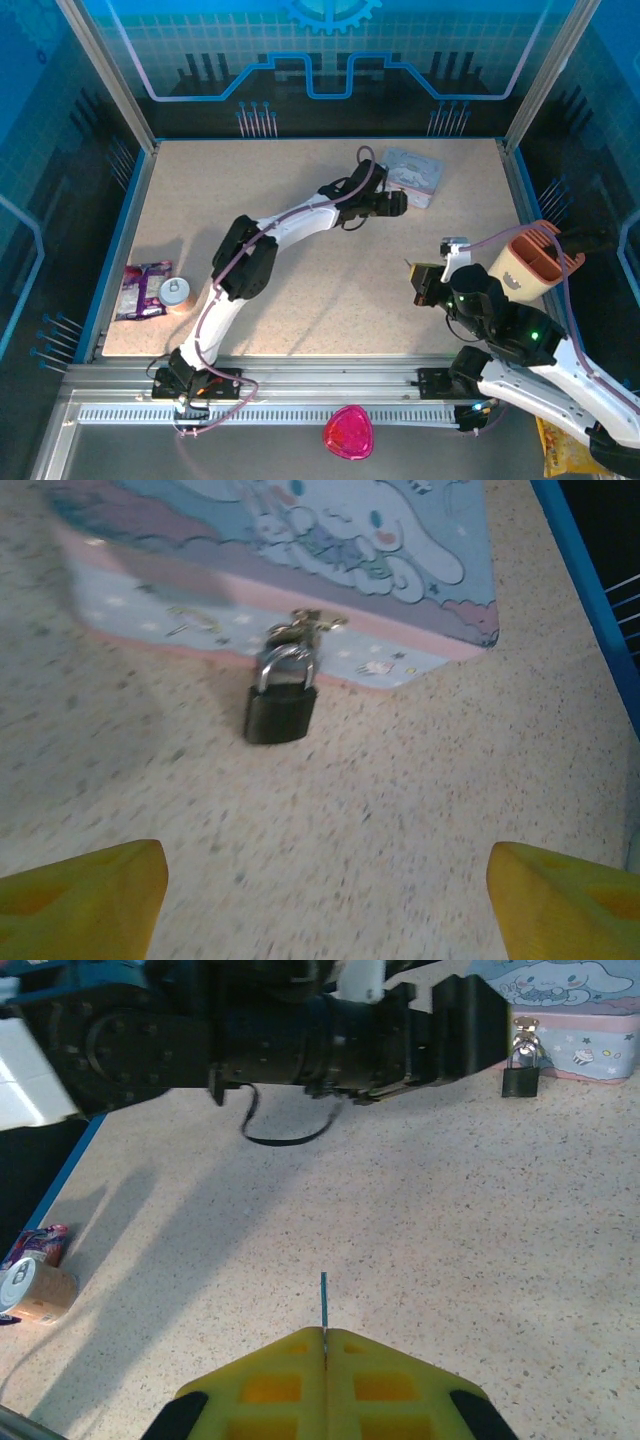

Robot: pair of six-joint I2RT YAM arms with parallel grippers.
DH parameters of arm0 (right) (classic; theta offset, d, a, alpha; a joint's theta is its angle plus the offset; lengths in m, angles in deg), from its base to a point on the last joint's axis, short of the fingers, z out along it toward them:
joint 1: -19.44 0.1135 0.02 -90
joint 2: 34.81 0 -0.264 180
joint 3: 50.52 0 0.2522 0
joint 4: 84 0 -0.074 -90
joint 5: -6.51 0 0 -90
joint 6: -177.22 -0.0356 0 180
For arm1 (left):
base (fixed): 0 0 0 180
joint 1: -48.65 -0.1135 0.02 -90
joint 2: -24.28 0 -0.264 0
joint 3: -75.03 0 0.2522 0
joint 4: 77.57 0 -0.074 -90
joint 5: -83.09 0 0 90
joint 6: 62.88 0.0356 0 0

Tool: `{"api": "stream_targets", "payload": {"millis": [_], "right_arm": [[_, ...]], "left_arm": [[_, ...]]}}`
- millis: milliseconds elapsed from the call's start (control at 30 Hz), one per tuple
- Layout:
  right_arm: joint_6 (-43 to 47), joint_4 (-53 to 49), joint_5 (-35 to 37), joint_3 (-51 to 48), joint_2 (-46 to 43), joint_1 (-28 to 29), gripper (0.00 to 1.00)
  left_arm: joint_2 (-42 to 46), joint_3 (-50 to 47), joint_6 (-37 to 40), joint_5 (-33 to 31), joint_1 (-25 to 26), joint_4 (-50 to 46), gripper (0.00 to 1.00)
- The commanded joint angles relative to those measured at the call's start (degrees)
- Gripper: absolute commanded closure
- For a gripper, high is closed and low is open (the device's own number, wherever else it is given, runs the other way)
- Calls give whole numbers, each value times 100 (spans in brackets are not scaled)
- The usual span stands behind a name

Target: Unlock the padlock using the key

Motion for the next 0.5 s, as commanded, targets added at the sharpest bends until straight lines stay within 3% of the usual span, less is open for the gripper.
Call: {"api": "stream_targets", "payload": {"millis": [0, 300, 467], "right_arm": [[-95, -132, 139, 11, -157, -39, 100], [-238, -153, 136, -195, -503, -43, 100], [-305, -164, 71, -269, -583, -46, 100]], "left_arm": [[-466, 601, 184, -234, 115, -55, 17], [-1875, 2517, -76, -1149, 278, -1010, 16], [-2428, 3182, -509, -1212, 280, -1188, 18]]}}
